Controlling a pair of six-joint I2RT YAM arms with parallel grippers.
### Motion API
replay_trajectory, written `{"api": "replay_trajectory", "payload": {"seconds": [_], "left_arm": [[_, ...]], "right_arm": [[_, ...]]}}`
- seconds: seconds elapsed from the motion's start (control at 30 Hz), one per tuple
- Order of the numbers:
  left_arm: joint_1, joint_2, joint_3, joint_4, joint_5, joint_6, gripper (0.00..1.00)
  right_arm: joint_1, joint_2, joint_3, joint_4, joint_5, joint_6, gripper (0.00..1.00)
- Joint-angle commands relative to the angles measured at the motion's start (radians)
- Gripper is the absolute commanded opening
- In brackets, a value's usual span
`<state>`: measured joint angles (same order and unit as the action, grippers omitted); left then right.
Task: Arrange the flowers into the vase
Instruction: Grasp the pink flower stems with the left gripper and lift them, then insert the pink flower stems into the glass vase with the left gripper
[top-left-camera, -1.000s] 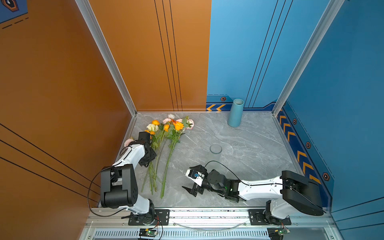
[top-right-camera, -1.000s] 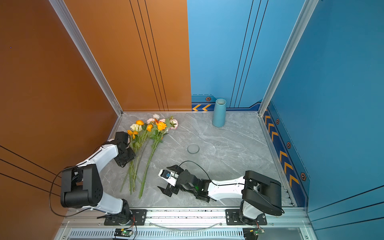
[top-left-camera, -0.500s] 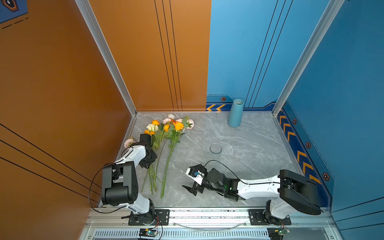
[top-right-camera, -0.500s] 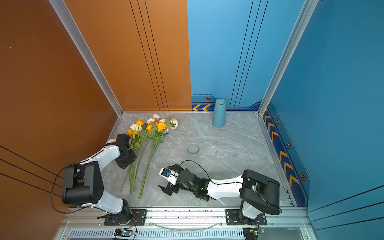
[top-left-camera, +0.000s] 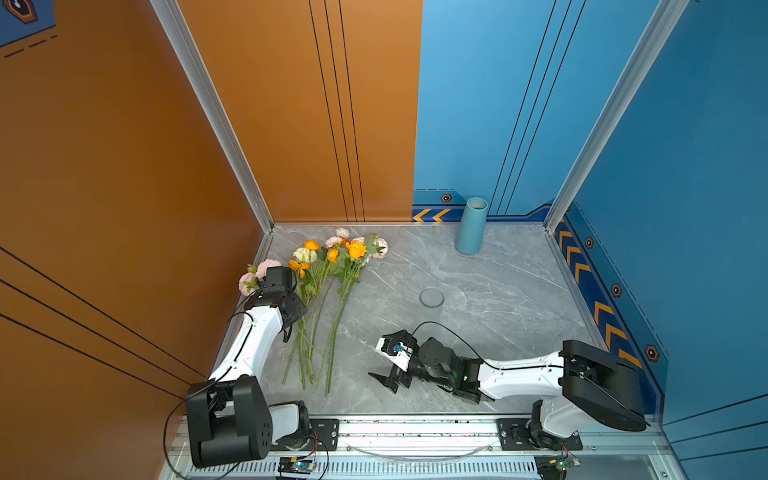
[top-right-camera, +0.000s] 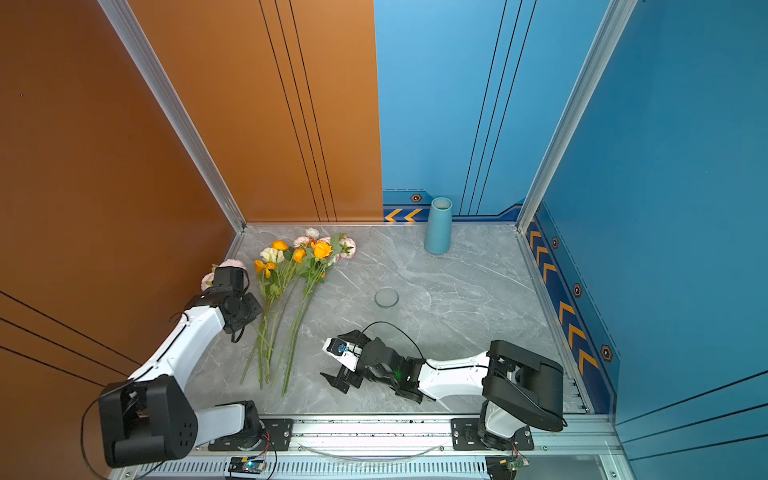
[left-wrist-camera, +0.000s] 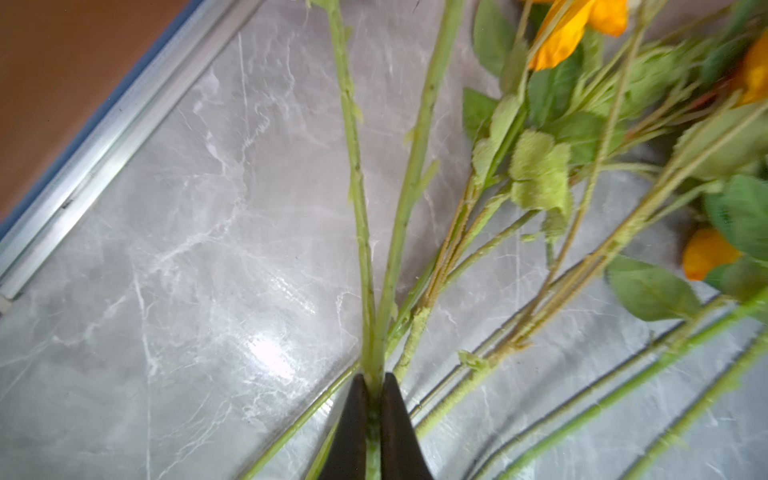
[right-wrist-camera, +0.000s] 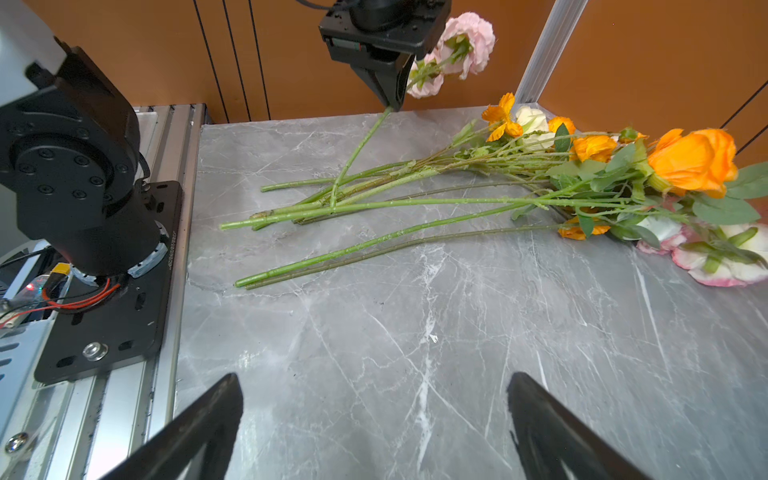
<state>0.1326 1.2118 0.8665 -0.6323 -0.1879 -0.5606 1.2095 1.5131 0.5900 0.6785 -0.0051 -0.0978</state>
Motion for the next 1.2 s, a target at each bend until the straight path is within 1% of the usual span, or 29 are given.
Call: {"api": "replay_trajectory", "payload": {"seconds": [0.0, 0.1, 0.17, 0.3, 0.37, 0.43, 0.5, 0.6, 0.67, 0.8, 0.9, 0.93, 0.97, 1.0, 1.03, 1.07, 1.13, 1.17], "left_arm": [[0.0, -0.095, 0.011, -0.054, -0.034, 0.035, 0.0], [-0.019, -0.182, 0.035, -0.065, -0.03, 0.064, 0.0], [-0.052, -0.238, 0.048, -0.065, -0.04, 0.087, 0.0], [-0.121, -0.295, 0.088, -0.094, -0.139, 0.122, 0.0], [-0.153, -0.316, 0.106, -0.096, -0.189, 0.163, 0.0], [-0.171, -0.333, 0.129, -0.099, -0.212, 0.194, 0.0], [-0.18, -0.347, 0.148, -0.091, -0.179, 0.201, 0.0], [-0.227, -0.359, 0.156, -0.032, -0.058, 0.205, 0.0], [-0.303, -0.367, 0.157, 0.055, -0.007, 0.204, 0.0], [-0.489, -0.367, 0.157, 0.265, -0.007, 0.225, 0.0], [-0.63, -0.342, 0.19, 0.48, -0.009, 0.277, 0.0], [-0.686, -0.325, 0.194, 0.558, -0.009, 0.31, 0.0], [-0.742, -0.301, 0.204, 0.624, -0.009, 0.351, 0.0], [-0.792, -0.277, 0.217, 0.671, -0.011, 0.389, 0.0], [-0.844, -0.242, 0.235, 0.718, -0.012, 0.44, 0.0], [-0.895, -0.204, 0.258, 0.754, -0.013, 0.49, 0.0], [-0.966, -0.13, 0.305, 0.807, 0.008, 0.557, 0.0], [-0.992, -0.096, 0.321, 0.833, 0.02, 0.58, 0.0]], "right_arm": [[-0.007, -0.062, -0.028, 0.042, -0.022, -0.014, 1.0], [-0.007, -0.126, -0.053, 0.047, -0.02, -0.032, 1.0], [-0.005, -0.181, -0.067, 0.037, -0.014, -0.044, 1.0], [-0.01, -0.255, -0.103, 0.048, -0.01, -0.062, 1.0], [-0.014, -0.263, -0.121, 0.077, -0.008, -0.063, 1.0], [-0.015, -0.265, -0.13, 0.092, -0.004, -0.064, 1.0], [-0.012, -0.278, -0.133, 0.092, 0.013, -0.068, 1.0], [-0.005, -0.347, -0.146, 0.076, 0.077, -0.091, 1.0], [-0.007, -0.415, -0.16, 0.057, 0.11, -0.106, 1.0], [-0.012, -0.548, -0.173, -0.003, 0.205, -0.13, 1.0], [-0.042, -0.639, -0.192, -0.013, 0.35, -0.113, 1.0], [-0.072, -0.665, -0.2, -0.02, 0.405, -0.091, 1.0], [-0.117, -0.69, -0.205, -0.042, 0.436, -0.048, 1.0], [-0.163, -0.712, -0.211, -0.072, 0.438, 0.001, 1.0], [-0.234, -0.731, -0.216, -0.103, 0.405, 0.071, 1.0], [-0.304, -0.75, -0.226, -0.119, 0.352, 0.137, 1.0], [-0.422, -0.777, -0.255, -0.118, 0.247, 0.255, 1.0], [-0.465, -0.788, -0.268, -0.111, 0.213, 0.294, 1.0]]}}
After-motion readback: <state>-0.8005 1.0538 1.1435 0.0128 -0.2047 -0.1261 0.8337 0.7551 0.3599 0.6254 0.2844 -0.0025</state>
